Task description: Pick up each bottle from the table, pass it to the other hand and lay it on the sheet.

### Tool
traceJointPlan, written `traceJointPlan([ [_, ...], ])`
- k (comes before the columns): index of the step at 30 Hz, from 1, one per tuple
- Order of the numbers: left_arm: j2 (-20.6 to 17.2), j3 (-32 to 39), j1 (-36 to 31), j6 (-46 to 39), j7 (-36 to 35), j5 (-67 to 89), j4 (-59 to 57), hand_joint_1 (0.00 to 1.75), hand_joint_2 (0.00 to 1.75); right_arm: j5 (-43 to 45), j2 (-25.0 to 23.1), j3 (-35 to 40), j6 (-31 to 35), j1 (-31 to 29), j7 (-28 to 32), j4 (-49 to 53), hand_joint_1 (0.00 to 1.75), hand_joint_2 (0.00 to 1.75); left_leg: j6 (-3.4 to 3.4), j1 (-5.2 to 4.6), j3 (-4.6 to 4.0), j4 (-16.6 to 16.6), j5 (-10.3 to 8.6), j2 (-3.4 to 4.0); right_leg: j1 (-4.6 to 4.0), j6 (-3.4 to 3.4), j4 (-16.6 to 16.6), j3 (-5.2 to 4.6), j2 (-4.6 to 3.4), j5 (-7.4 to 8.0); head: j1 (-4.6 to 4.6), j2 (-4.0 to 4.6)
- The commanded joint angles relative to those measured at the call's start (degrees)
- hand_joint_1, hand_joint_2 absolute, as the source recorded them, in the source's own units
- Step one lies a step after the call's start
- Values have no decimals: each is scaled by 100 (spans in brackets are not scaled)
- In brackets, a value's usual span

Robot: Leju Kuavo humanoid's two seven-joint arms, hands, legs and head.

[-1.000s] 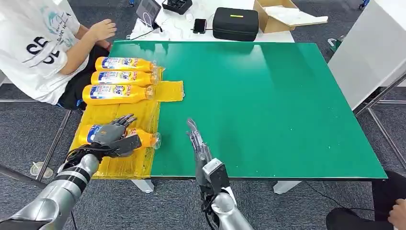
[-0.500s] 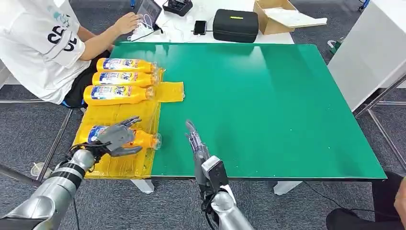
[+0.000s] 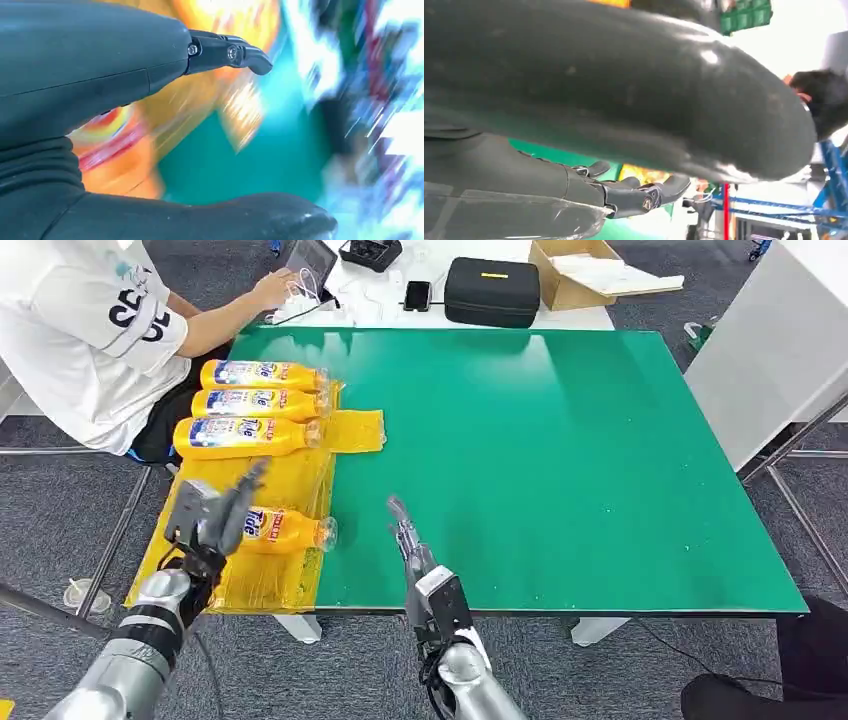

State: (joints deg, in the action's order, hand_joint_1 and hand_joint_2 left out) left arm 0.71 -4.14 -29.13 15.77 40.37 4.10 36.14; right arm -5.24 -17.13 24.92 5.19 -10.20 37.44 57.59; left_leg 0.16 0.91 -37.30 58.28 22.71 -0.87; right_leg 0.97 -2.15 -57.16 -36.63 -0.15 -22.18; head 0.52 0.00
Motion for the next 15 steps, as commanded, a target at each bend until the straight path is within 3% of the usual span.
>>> traceJointPlan([
  [1,887,1190,325,-2357,-37,74,2501,0,0,-165,-12,-161,127,-37,-166,-466,0,0,-5,5,2,4,8,-2,-7,5,2,10,9,-7,0,0],
  [4,892,920,586,-3092,-37,34,3527,0,0,-155,14,-222,209,31,-102,-478,0,0,-6,8,13,7,19,10,-12,8,1,17,1,-13,2,0],
  [7,1362,1251,917,-2478,-37,-621,3823,0,0,-210,56,-456,738,453,256,196,0,0,-6,8,9,5,19,10,-12,7,4,8,1,-12,2,0],
  [8,1493,1261,1166,-2391,-37,-621,4021,0,175,-266,97,-484,974,669,256,622,0,0,-5,2,-6,-2,9,0,-5,3,6,-6,8,-7,2,0],
  [10,1653,1094,1730,-2192,-37,-634,4521,0,175,-204,203,-515,1327,1051,256,1451,0,0,-8,-5,2,-5,15,-4,2,1,7,2,11,-17,2,0],
  [11,1754,961,2192,-1993,-37,-737,4725,0,175,-279,281,-506,1879,1308,256,2073,0,175,-16,1,42,-1,40,3,-7,6,14,48,11,-37,2,0],
  [13,1677,309,3048,-2208,-37,-699,5209,0,175,-255,515,-469,2597,1621,256,2754,0,175,-15,-6,13,0,33,12,2,0,9,17,-8,-25,0,0],
  [15,1690,113,3435,-2294,-37,-563,5240,0,175,-247,577,-530,2907,1813,256,3034,0,175,-13,-18,-9,-4,32,15,13,-1,6,-11,-10,-15,2,0],
])
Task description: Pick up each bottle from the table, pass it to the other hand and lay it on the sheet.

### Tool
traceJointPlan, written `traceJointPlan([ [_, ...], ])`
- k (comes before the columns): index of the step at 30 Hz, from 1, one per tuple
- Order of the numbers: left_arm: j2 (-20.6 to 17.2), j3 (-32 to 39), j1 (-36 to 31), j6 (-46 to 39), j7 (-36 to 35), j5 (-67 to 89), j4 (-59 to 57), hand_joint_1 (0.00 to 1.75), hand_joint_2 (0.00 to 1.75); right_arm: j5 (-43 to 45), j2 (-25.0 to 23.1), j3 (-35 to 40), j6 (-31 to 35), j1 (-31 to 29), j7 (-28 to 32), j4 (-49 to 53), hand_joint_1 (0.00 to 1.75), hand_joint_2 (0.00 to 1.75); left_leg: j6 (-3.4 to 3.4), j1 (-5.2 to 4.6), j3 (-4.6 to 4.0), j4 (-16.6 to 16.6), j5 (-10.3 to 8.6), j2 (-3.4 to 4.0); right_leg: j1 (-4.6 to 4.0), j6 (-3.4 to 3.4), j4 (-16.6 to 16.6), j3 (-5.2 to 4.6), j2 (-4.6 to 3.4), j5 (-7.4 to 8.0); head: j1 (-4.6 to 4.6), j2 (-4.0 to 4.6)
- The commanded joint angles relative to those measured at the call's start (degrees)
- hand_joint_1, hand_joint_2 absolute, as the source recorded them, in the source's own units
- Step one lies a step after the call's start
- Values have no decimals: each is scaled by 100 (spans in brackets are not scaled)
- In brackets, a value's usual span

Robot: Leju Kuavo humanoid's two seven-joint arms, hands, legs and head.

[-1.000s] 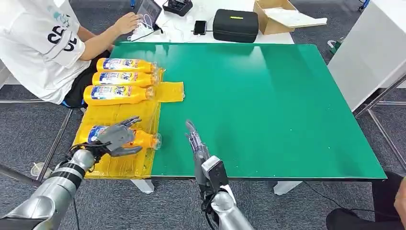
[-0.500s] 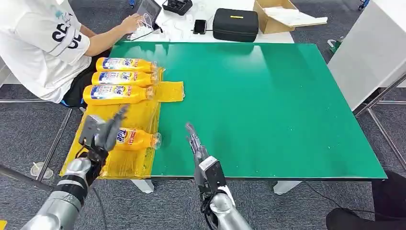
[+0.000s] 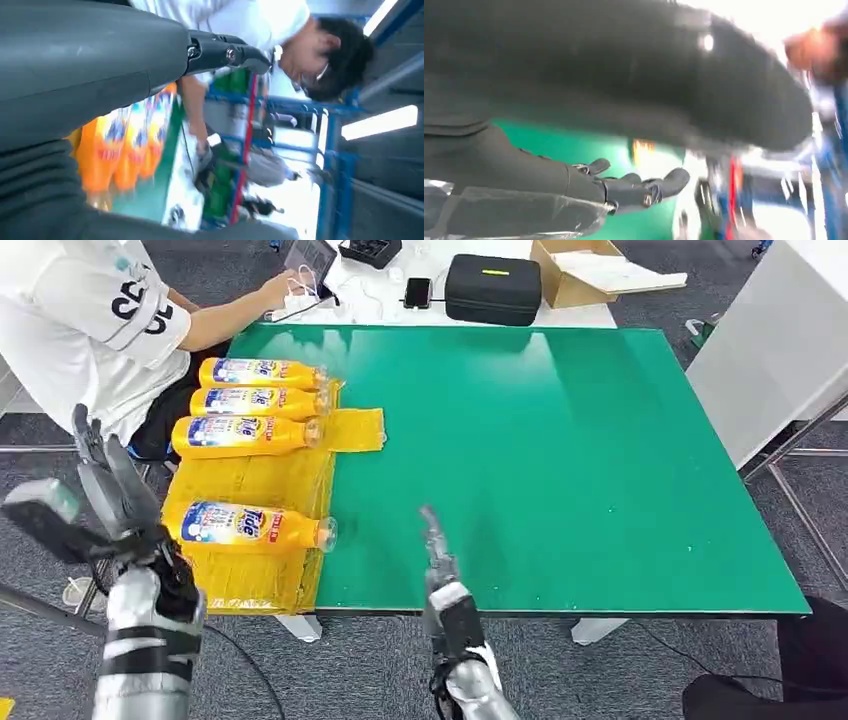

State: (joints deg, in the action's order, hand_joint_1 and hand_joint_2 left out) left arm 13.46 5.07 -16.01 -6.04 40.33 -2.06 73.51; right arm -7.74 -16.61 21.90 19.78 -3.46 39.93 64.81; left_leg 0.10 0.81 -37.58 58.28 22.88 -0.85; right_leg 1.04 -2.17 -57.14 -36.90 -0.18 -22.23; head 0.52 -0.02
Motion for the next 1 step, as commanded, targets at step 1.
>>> traceJointPlan([
  [1,423,-846,2219,-186,-33,65,1538,0,175,0,543,-241,1501,1185,7,2364,0,175,-9,-10,47,-3,41,17,6,3,8,43,-9,-25,2,2],
])
